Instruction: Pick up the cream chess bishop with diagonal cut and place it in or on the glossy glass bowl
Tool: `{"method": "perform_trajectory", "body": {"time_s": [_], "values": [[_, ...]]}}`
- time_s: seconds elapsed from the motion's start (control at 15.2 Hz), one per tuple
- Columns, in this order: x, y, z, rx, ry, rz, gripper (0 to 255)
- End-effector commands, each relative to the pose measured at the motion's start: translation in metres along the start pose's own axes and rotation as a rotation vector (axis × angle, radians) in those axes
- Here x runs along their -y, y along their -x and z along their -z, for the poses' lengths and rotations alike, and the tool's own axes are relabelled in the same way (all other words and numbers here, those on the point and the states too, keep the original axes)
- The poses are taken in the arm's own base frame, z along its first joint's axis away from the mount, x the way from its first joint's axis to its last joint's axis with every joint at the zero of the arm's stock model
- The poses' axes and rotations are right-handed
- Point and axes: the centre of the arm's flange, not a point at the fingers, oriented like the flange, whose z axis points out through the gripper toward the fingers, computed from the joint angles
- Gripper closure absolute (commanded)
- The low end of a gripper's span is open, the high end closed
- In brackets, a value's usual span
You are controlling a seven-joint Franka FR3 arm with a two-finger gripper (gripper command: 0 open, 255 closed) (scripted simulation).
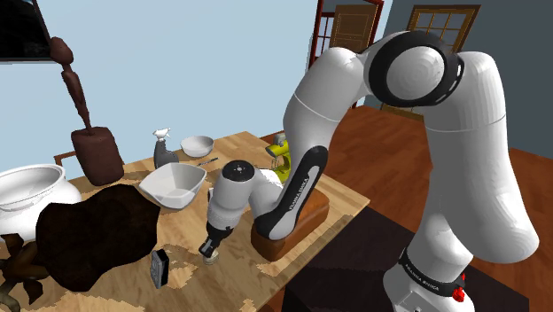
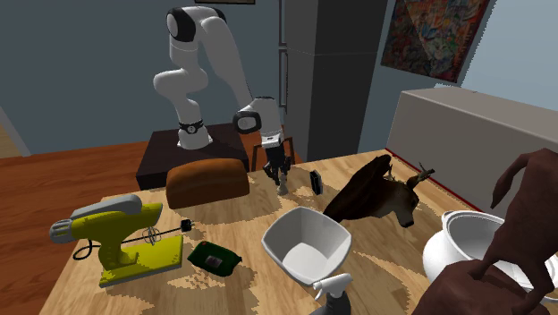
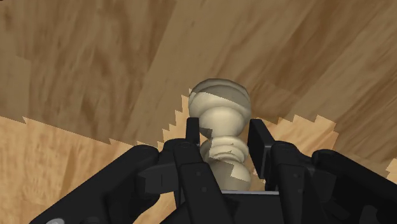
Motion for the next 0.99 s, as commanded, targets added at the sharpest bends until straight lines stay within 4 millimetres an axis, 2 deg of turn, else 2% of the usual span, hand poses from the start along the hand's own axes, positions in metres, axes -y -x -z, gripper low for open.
{"method": "perform_trajectory", "body": {"time_s": [0.0,0.92], "values": [[0.0,-0.003,0.01,0.0,0.0,0.0,255],[-0.001,-0.024,0.08,0.0,0.0,0.0,255]]}}
